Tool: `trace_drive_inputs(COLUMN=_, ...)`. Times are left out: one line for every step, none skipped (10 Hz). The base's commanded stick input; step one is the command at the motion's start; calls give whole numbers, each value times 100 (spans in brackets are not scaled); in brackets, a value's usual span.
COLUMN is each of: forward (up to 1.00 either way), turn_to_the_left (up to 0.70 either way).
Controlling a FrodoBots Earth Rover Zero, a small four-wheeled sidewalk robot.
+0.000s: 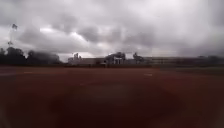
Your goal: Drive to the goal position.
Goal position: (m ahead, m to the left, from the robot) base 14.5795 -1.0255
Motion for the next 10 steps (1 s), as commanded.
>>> trace_drive_inputs(forward=70, turn_to_the_left=0)
trace_drive_inputs(forward=70, turn_to_the_left=0)
trace_drive_inputs(forward=70, turn_to_the_left=0)
trace_drive_inputs(forward=70, turn_to_the_left=0)
trace_drive_inputs(forward=70, turn_to_the_left=0)
trace_drive_inputs(forward=70, turn_to_the_left=0)
trace_drive_inputs(forward=70, turn_to_the_left=0)
trace_drive_inputs(forward=70, turn_to_the_left=0)
trace_drive_inputs(forward=70, turn_to_the_left=0)
trace_drive_inputs(forward=70, turn_to_the_left=0)
